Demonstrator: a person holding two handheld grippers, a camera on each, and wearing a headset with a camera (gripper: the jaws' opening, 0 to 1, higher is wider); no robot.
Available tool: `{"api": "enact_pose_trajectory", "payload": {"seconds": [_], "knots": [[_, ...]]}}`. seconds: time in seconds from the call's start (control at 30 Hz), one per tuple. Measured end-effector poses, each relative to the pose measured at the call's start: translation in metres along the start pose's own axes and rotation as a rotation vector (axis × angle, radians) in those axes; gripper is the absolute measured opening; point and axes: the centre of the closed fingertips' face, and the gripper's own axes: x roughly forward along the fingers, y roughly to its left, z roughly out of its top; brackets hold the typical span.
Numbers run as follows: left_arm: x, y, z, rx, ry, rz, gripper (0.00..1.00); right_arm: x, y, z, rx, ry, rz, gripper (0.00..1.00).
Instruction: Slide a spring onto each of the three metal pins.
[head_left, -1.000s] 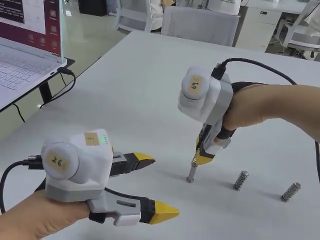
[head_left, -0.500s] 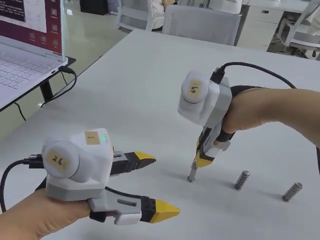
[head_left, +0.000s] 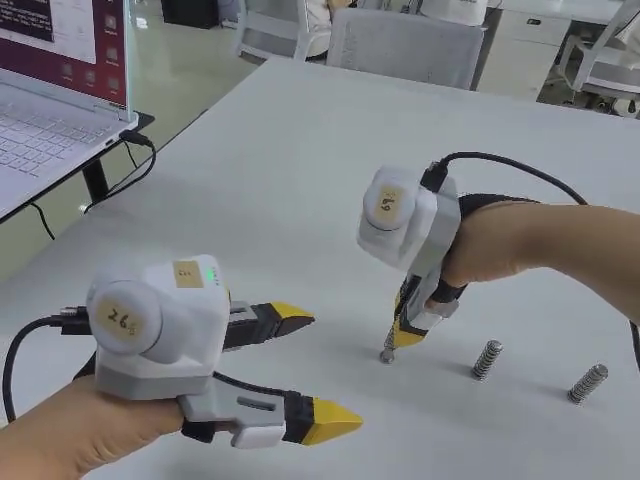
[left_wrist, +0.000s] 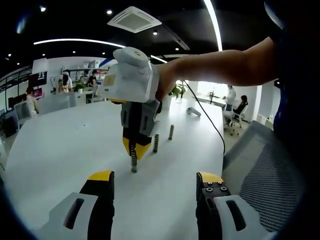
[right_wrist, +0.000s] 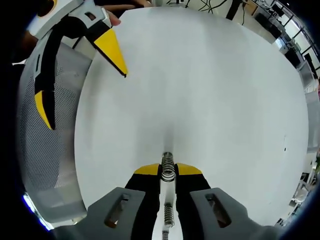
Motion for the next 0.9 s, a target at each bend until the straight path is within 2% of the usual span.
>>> {"api": "enact_pose_trajectory", "payload": {"seconds": [0.6,0.9], "knots": [[-0.001,0.0,-0.001,-0.003,0.003,0.0,0.62,0.017,0.007,-0.004,-0.005,0.014,0.007,0.09],[-0.001,-0.001,-0.001,-0.001,0.002,-0.001,0.62,0.019,0.007,-0.003,-0.001,0.0,0.007,0.09]]}}
